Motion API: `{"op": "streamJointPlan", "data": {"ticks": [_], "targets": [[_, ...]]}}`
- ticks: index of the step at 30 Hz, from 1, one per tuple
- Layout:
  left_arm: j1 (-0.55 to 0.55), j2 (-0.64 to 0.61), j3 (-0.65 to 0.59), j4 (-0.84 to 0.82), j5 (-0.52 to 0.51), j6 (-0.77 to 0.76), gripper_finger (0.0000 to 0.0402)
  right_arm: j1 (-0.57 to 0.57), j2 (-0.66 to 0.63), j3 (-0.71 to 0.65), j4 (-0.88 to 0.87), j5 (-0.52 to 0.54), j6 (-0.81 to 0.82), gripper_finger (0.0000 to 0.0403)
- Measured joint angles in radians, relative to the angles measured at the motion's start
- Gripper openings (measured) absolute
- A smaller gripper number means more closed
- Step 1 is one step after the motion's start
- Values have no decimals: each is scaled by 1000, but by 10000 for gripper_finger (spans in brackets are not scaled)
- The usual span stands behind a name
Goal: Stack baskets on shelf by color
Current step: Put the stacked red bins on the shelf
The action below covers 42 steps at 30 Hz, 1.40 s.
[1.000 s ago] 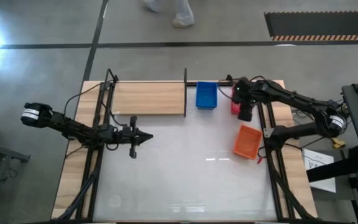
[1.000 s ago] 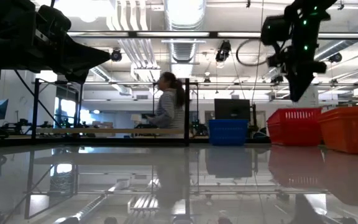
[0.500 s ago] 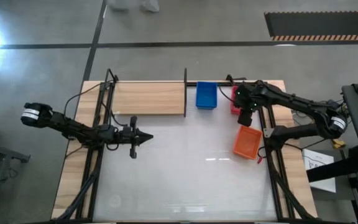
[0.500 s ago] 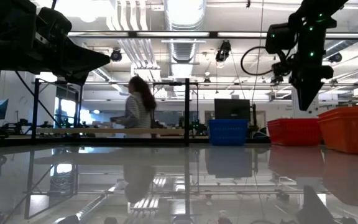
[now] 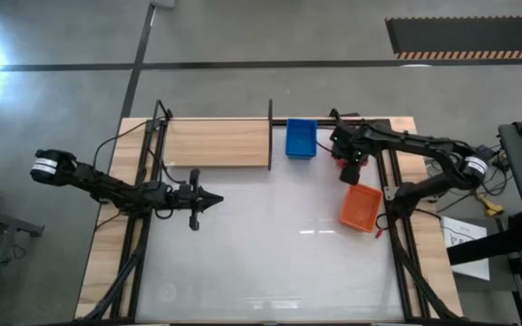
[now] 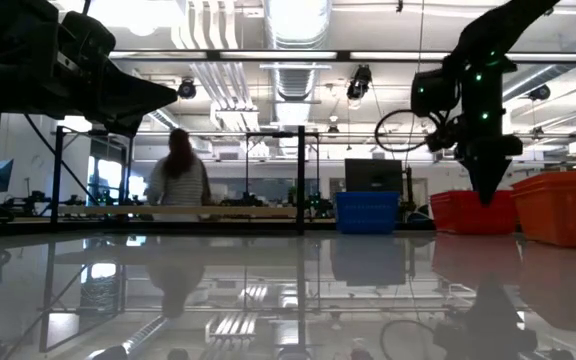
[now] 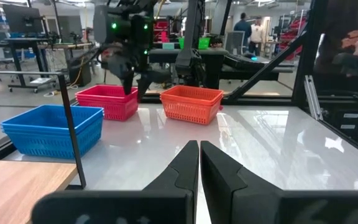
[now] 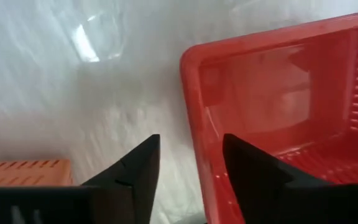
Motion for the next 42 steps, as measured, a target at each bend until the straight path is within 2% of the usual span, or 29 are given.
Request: {"op": "streamJointPlan", "data": {"ticks": [5,11,16,21,25,30,37,42], "targets": [[0,0,0,0,0,0,0,0,68,-1,17,4,-4,108],[0,0,0,0,0,0,0,1,82,-1,50,29,-25,20],[0,0,0,1,0,0,0,2,22,0,35,53,-3,14],[0,0,0,1,0,0,0,51,-55,71,-79,54,81,13],[0,0,0,2,0,1,0,165,-94,179,-187,52,201,13],[0,0,0,2,0,2,0,417,-82,315,-240,31,427,12],[0,0,0,2,0,2,0,798,78,421,-79,14,640,12],[0,0,0,2,0,1,0,918,290,490,120,14,663,12]]}}
